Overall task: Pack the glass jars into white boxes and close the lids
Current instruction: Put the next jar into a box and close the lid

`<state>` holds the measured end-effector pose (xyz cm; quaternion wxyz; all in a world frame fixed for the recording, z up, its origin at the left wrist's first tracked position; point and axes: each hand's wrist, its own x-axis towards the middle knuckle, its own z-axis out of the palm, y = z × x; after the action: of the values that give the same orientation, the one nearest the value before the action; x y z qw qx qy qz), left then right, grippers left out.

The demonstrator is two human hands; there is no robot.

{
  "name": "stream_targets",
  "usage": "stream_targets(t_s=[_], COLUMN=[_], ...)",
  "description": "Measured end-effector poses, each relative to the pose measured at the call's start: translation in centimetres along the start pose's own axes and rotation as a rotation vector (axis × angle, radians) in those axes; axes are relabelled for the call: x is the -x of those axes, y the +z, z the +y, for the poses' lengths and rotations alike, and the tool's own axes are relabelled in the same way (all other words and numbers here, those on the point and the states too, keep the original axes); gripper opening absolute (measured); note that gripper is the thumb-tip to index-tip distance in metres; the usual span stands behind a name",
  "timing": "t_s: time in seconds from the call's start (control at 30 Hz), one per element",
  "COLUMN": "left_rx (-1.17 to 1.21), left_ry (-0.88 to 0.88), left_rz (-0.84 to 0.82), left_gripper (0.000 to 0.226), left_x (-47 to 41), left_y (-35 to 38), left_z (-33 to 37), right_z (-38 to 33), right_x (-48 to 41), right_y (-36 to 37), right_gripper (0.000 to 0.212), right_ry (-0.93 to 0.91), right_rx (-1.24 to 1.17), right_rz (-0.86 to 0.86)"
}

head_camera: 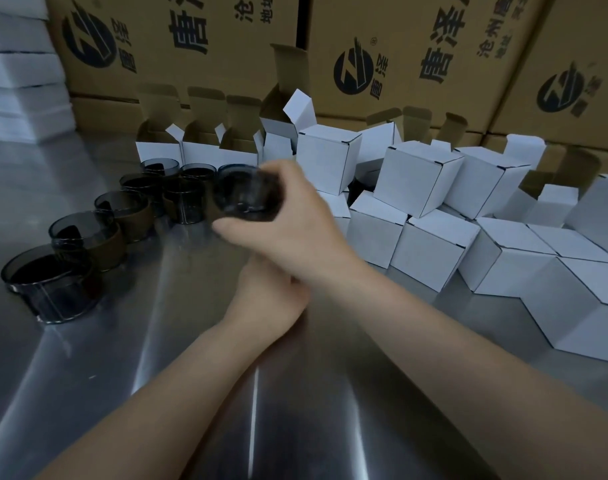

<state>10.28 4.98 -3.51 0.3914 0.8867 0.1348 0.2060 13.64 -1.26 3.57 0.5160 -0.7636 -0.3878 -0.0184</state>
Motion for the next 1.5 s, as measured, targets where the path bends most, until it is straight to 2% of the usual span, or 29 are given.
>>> stream_targets(t_s=[0.1, 0.23, 0.43, 0.73, 0.9, 1.1, 1.23, 1.4, 1.5], left_rx=[0.052, 0.151, 0.247, 0.12, 0.217, 0.277, 0.235, 0.215, 0.308], left_ry=[0.039, 0.03, 0.183, 0.301, 0.288, 0.249, 0.28, 0.348, 0.333], left_rz=[0.066, 0.12, 0.068, 0.131, 0.111, 0.155, 0.171, 0.024, 0.116], left_gripper=[0.014, 0.027, 0.062, 0.069, 0.055, 0.072, 0.061, 0.069, 0.062], left_x=[-0.1, -0.5, 0.1, 0.5, 0.9, 1.0, 1.2, 0.1, -2.2], left_y=[-0.4, -0.2, -0.4, -0.7, -1.0, -1.0, -0.9, -2.6, -4.3], left_z=[0.1, -0.4, 0.3, 1.0, 1.5, 1.5, 1.7, 1.8, 2.3], right_z=[1.7, 4.4, 6.7, 7.0, 6.7, 6.8, 7.1, 7.7, 7.8], right_x=[1.3, 3.1, 4.3, 4.7, 4.9, 4.7, 4.6, 4.6, 4.6], right_y=[-2.7, -4.4, -4.8, -5.0, -5.3, -5.7, -5.6, -5.4, -5.5], right_gripper=[0.056, 0.063, 0.067, 0.063, 0.057, 0.08, 0.056, 0.048, 0.045], right_ry=[0.057, 0.107, 0.087, -0.03, -0.02, 0.115, 0.169, 0.232, 0.253], right_rx=[-0.06, -0.028, 0.002, -0.081, -0.193, -0.266, -0.387, -0.524, -0.516], right_rz=[0.124, 0.202, 0.219, 0.188, 0.138, 0.055, 0.047, 0.128, 0.147])
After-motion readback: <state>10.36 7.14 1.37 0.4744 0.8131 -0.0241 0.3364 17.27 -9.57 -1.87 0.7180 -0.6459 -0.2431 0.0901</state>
